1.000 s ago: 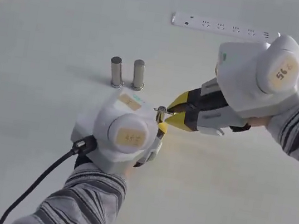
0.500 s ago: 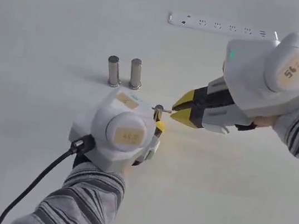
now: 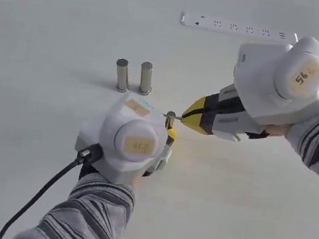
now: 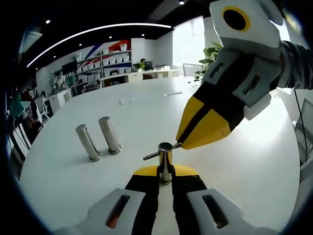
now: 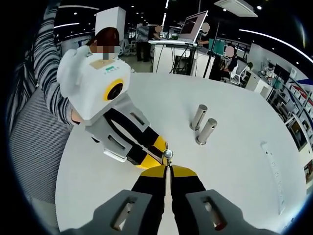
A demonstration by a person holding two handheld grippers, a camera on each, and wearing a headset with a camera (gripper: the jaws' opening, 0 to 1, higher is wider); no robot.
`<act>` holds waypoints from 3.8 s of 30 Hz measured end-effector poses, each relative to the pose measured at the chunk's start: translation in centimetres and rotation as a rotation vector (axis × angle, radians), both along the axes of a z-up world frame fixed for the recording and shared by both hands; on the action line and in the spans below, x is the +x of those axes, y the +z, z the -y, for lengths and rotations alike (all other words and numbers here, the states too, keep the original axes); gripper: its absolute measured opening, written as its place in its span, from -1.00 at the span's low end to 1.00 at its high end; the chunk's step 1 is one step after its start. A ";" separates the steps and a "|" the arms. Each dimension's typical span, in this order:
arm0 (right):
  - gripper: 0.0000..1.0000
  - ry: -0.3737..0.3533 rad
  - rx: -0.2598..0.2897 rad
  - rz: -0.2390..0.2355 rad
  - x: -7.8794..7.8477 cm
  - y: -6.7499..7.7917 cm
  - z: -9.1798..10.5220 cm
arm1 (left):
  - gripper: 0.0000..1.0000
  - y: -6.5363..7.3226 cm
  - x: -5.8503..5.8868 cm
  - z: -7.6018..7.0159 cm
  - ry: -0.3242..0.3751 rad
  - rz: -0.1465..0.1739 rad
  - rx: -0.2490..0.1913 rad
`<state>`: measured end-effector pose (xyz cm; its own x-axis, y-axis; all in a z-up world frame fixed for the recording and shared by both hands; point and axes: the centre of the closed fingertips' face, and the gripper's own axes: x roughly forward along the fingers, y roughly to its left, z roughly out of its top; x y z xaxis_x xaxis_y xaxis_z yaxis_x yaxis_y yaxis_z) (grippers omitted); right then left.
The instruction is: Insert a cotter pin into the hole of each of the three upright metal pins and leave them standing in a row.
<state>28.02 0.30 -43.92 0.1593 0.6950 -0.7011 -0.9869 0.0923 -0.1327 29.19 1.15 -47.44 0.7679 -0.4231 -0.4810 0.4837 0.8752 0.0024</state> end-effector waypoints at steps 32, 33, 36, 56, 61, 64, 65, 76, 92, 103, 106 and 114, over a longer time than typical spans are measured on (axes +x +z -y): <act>-0.61 -0.131 0.062 -0.047 0.7 0.3 0.9 | -0.90 0.0 0.1 0.1 -0.002 0.007 -0.005; -0.58 -0.150 0.072 -0.056 0.8 0.4 1.2 | -0.90 0.0 0.2 0.1 -0.003 0.006 -0.006; -0.54 -0.189 0.084 -0.063 1.1 0.5 1.9 | -0.91 0.0 0.3 0.1 -0.012 0.001 -0.008; -0.38 -0.334 0.162 -0.110 1.5 0.8 3.5 | -0.91 1.1 2.5 -4.5 0.025 0.013 0.005; -0.38 -0.345 0.169 -0.119 1.3 0.7 3.4 | -0.91 0.9 3.2 -5.8 0.032 0.011 0.013; -0.37 -0.354 0.170 -0.125 1.2 0.5 3.5 | -0.91 0.7 3.4 -6.3 0.033 0.007 0.017; -0.37 -0.356 0.170 -0.125 1.2 0.4 3.5 | -0.91 0.7 3.4 -6.4 0.033 0.005 0.017; -0.39 -0.376 0.166 -0.137 1.2 -0.2 3.9 | -0.91 0.1 3.5 -7.1 0.047 -0.008 0.009; -0.39 -0.395 0.165 -0.141 1.3 -0.5 4.0 | -0.88 0.0 3.3 -7.2 0.040 -0.001 0.009; -0.39 -0.407 0.184 -0.132 2.1 -0.2 3.7 | -0.42 0.2 2.6 -8.1 0.066 -0.023 -0.027; -0.39 -0.417 0.211 -0.128 2.7 0.2 3.1 | -0.28 0.9 2.2 -8.3 0.075 -0.027 -0.060; -0.41 -0.449 0.299 -0.139 4.4 1.3 1.0 | 0.08 2.7 1.1 -8.9 0.078 -0.012 -0.103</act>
